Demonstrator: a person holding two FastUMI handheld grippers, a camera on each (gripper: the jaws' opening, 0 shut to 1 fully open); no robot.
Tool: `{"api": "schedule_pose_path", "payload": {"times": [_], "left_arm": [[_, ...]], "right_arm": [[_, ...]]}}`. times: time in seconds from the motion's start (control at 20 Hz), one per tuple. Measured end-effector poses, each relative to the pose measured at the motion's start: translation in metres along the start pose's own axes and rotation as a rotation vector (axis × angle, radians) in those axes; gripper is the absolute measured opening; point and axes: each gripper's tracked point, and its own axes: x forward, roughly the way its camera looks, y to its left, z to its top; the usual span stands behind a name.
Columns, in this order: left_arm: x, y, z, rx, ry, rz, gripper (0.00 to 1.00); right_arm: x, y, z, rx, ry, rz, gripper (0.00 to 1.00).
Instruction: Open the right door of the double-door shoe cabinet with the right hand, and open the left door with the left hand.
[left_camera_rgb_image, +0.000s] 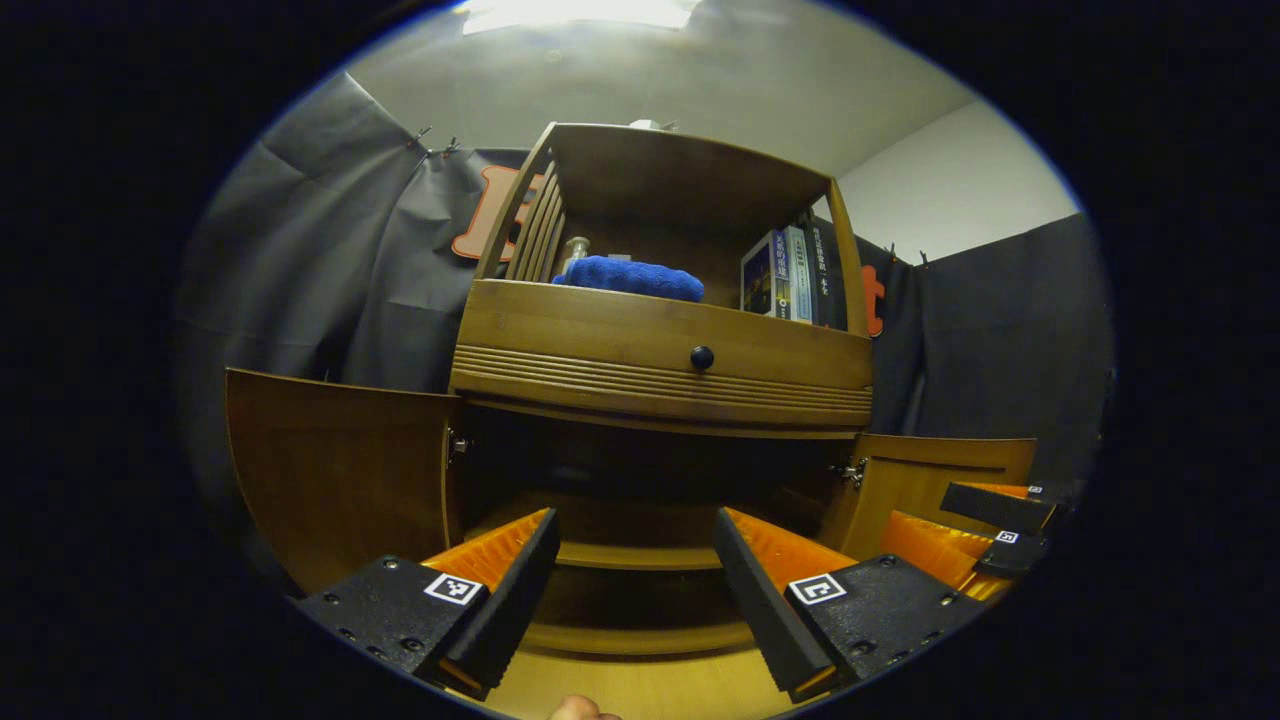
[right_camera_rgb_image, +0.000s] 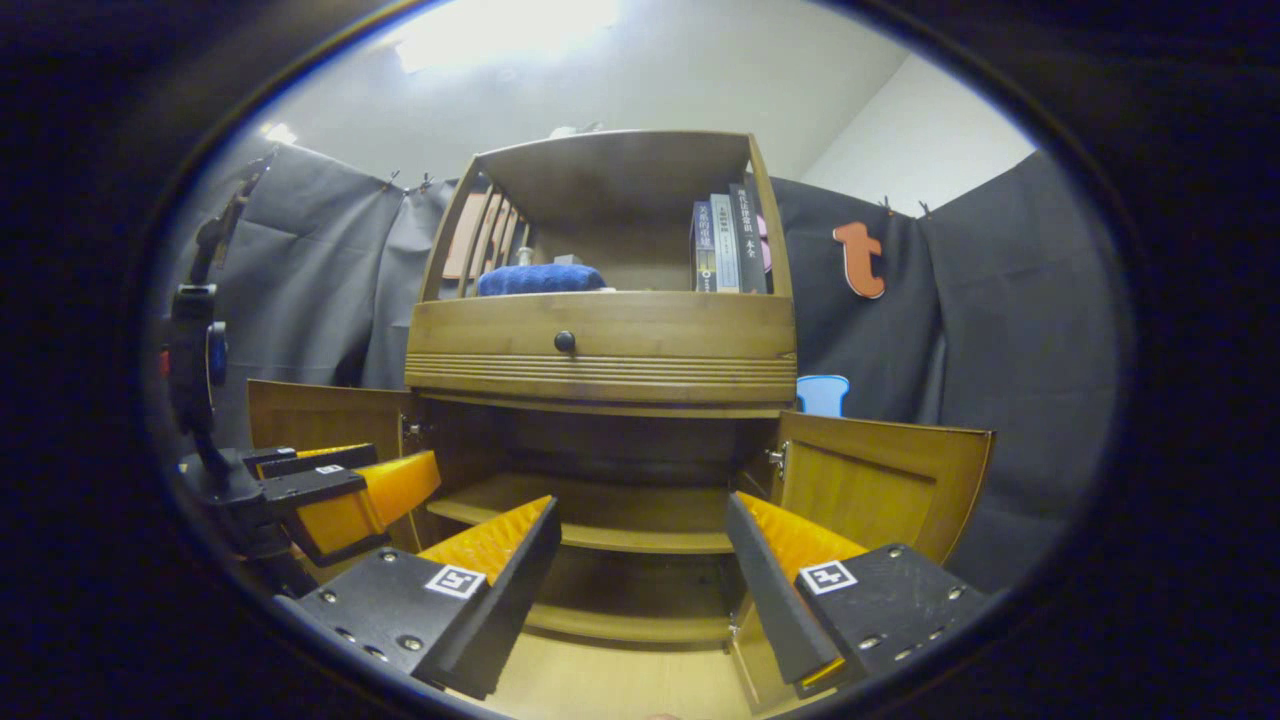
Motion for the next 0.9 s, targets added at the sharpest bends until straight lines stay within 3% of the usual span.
{"api": "schedule_pose_path", "payload": {"times": [0.9], "left_arm": [[0.001, 0.012, -0.004, -0.006, 0.011, 0.03, 0.95]], "right_arm": [[-0.002, -0.004, 0.002, 0.003, 0.0, -0.019, 0.99]]}}
